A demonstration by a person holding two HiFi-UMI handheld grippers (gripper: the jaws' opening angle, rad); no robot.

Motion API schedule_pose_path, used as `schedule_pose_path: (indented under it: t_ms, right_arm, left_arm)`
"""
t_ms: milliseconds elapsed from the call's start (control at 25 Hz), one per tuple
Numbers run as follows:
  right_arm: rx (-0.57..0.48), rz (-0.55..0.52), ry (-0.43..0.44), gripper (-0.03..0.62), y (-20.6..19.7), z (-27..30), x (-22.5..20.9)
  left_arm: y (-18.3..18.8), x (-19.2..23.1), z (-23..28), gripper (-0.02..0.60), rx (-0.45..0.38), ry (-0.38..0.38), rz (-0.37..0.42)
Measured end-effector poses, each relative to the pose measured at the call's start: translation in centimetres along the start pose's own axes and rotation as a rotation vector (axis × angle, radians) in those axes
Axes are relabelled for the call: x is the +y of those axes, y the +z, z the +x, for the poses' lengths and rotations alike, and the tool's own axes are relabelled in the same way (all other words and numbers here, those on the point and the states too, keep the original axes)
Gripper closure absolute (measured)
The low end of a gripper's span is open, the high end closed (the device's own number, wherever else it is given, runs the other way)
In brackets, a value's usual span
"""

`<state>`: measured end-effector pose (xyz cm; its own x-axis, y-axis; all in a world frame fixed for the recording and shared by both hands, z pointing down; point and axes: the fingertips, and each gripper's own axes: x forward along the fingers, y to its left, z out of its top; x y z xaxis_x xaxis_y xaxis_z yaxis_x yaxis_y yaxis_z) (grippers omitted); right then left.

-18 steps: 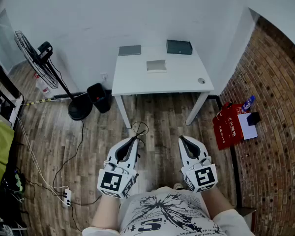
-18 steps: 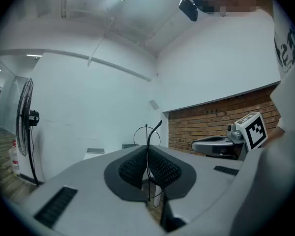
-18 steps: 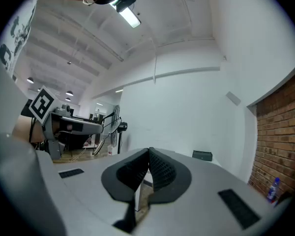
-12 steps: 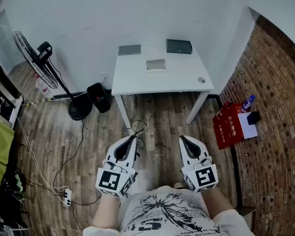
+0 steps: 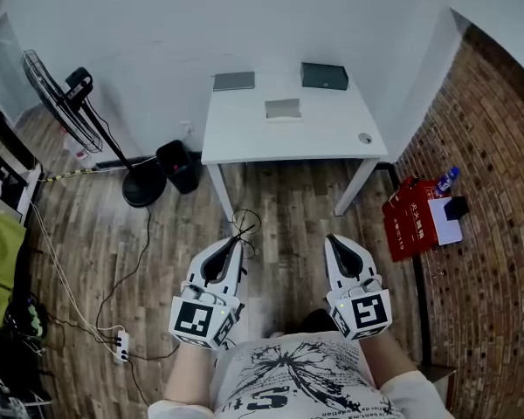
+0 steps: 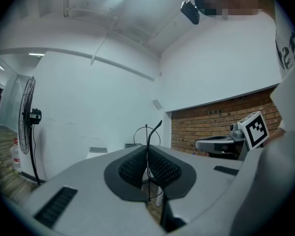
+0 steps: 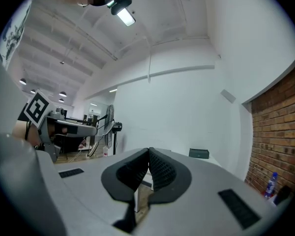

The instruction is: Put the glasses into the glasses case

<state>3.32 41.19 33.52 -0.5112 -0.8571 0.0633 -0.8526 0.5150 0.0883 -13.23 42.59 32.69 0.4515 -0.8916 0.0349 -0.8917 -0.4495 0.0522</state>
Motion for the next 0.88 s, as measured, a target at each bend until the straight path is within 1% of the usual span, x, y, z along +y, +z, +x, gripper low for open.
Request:
schedule_pose_path:
  t_ms: [120, 240, 360, 480, 680, 880]
  right_arm:
    - [0.017, 0.005, 0.012, 0.579, -0.8, 1.3, -0.4]
    - [0.033, 0.011, 0.026, 0.579, -1.6, 3.2, -1.5]
    - [0.037, 0.024, 0.037, 0.579, -2.5, 5.7, -3.3]
    - [0.038, 0.024, 0.071, 0.579, -3.0, 9.0, -5.7]
    - [0.048, -0.016, 0.137, 0.579, -2.6, 15.4, -11.1]
    - [0.040, -0.009, 0.148, 0.579, -2.0, 21.9, -18.8]
  left_arm:
    - [-0.6, 0.9, 1.2, 0.560, 0.017, 0.020, -0.014]
    - [-0.9, 1.6, 3.2, 0.560, 0.029, 0.032, -0.006]
    - [-1.5, 2.3, 5.7, 0.560, 0.043, 0.049, 0.001]
    - [-1.7, 3.3, 8.9, 0.560, 0.058, 0.079, 0.009]
    - [-1.1, 5.4, 16.5, 0.560, 0.060, 0.132, -0.004]
    - [0.2, 6.7, 25.2, 0.560, 0.056, 0.165, 0.005]
